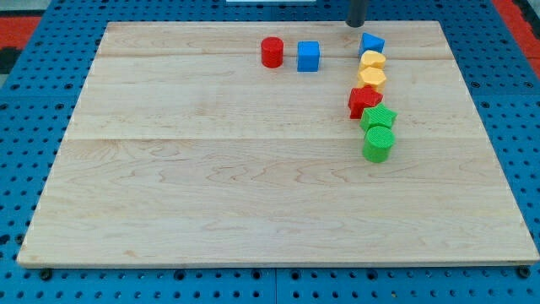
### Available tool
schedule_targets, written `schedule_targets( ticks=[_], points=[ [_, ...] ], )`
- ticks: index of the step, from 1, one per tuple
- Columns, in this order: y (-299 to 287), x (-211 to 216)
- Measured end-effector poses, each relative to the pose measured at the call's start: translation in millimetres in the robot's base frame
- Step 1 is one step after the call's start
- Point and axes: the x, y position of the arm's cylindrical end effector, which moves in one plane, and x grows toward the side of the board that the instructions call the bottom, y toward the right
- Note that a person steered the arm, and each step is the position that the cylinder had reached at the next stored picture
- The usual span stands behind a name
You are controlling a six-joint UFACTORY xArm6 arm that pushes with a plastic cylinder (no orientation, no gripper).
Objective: Move the blue cube below the green circle
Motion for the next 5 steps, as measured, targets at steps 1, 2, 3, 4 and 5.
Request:
schedule_targets(
  ticks=[1, 2, 3, 4, 5],
  points=[
    [-38, 31],
    [-81, 40],
    [-80, 129],
    [-83, 135],
    [-75, 82]
  ],
)
